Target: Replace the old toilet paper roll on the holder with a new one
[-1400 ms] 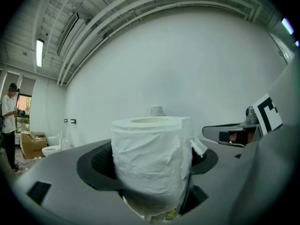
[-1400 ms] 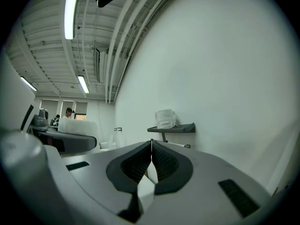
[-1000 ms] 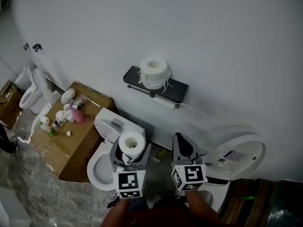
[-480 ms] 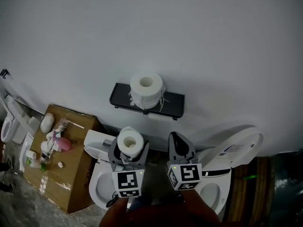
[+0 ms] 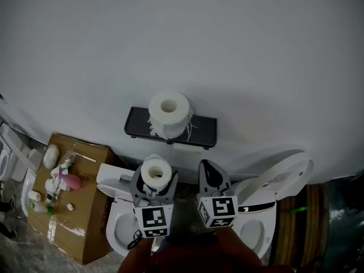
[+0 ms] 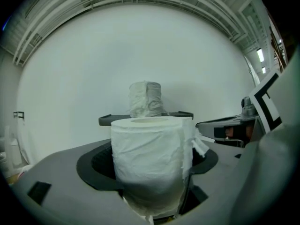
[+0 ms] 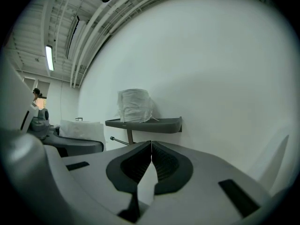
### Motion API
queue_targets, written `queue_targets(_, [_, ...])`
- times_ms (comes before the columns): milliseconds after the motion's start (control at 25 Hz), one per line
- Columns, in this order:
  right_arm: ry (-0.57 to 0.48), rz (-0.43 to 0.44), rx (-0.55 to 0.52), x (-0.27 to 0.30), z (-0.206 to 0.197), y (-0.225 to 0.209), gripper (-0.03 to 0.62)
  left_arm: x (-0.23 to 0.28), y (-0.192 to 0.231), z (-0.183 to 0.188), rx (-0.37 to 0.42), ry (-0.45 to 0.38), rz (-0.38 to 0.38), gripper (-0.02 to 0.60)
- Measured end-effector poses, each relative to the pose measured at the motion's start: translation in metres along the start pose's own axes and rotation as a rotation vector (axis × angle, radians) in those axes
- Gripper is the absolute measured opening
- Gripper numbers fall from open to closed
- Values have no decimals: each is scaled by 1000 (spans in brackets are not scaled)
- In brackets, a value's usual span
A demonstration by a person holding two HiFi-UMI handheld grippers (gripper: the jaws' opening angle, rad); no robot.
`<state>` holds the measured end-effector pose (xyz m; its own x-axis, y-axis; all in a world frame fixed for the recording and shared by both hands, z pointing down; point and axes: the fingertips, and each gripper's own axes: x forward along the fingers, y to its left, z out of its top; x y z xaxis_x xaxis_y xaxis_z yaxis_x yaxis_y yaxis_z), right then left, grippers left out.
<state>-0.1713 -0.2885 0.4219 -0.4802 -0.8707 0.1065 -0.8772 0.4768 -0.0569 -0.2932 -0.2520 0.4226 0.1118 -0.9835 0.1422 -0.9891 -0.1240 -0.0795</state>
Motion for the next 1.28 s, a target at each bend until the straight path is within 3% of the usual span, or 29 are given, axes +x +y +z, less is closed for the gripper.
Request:
queue_targets(200, [-42, 41, 164, 8, -5, -2, 20, 3, 1, -1, -1, 4, 15, 434])
queue_targets(400, [-97, 114, 503, 15, -14, -4, 25, 2, 3, 0, 7, 12, 27, 433])
queue_targets(440, [-108, 137, 586, 17, -15, -3, 44, 1, 4, 0, 11, 13, 30, 434])
queue_targets(520, [-124, 186, 756, 20, -21, -3, 172, -1, 5, 2, 18, 13, 35, 433])
queue_targets(640, [-150, 196, 942, 27, -33, -9, 178, -2, 7, 3, 25, 15, 44, 433])
queue_targets(840, [-188, 193, 1201, 48, -57, -18, 249, -5, 11, 9, 37, 9, 57, 433])
queue_targets(1120, [-263, 203, 1341, 88, -56, -25, 268, -7, 16, 12, 35, 8, 78, 433])
queue_targets(1280, [-266, 199, 1344, 98, -52, -26, 268, -9, 19, 8, 48, 20, 91, 433])
